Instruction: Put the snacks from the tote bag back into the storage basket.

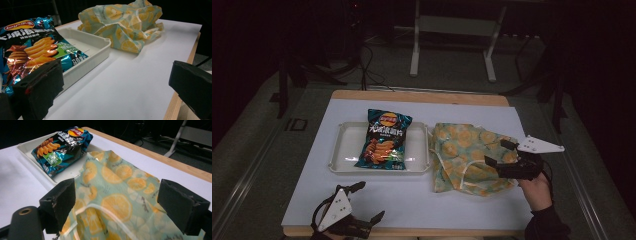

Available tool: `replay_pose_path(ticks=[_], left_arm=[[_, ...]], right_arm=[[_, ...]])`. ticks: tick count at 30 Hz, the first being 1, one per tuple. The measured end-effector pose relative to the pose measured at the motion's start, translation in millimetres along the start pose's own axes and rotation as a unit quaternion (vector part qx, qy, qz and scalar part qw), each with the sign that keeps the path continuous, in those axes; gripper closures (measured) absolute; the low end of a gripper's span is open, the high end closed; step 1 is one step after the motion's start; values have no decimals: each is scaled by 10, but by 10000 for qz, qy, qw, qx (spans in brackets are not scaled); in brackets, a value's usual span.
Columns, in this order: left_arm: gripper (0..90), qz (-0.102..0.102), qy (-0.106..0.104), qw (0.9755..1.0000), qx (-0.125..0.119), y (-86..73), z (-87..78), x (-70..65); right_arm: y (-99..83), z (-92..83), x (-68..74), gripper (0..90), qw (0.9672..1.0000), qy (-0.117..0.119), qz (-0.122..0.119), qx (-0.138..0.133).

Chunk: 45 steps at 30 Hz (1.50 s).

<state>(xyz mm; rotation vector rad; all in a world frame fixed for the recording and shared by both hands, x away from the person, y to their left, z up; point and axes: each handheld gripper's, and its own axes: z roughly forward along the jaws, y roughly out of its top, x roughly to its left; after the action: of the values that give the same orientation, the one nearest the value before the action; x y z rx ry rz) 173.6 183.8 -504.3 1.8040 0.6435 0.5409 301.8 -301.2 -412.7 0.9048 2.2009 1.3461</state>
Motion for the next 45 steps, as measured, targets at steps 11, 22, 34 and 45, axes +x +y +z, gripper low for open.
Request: replay_pose_path(ticks=[11, 22, 34, 45], left_arm=[[1, 20, -8, 10000, 2, 1, 2, -3], [1, 44, -15, 10000, 14, 0, -2, -3], [1, 74, -39, 10000, 49, -1, -1, -7], [1, 80, -35, 9999, 55, -1, 0, -8]], right_arm=[[-308, -177, -22, 148, 9997, -228, 84, -33], [-583, -211, 6, 142, 9988, -457, 171, -31], [-787, -242, 127, 128, 9978, -606, -24, -271], [-870, -241, 73, 130, 9968, -716, 84, -348]])
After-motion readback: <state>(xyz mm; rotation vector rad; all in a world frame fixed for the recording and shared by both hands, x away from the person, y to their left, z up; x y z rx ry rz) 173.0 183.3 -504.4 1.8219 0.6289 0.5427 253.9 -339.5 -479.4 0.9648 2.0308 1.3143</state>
